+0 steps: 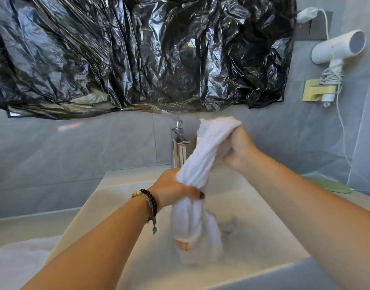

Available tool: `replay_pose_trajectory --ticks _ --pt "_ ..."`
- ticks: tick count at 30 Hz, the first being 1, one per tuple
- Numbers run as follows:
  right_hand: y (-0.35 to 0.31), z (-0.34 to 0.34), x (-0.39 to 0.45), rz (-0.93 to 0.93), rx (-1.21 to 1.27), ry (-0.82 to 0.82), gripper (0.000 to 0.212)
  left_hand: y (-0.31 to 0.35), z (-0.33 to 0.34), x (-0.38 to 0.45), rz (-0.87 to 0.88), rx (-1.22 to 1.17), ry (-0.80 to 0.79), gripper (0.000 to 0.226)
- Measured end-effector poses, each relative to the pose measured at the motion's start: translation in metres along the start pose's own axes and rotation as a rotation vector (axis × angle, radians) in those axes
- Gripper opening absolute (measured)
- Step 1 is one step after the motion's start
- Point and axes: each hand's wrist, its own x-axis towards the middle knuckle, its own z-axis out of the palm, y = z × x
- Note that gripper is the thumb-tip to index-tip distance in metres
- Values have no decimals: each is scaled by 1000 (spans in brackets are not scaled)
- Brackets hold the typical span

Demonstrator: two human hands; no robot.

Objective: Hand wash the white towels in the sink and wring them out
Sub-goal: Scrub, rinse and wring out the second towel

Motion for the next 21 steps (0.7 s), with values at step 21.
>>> replay_pose_trajectory --ticks 21 --pt "90 -10 -20 170 -437 -160 48 -16 -1 0 27 -343 -253 85"
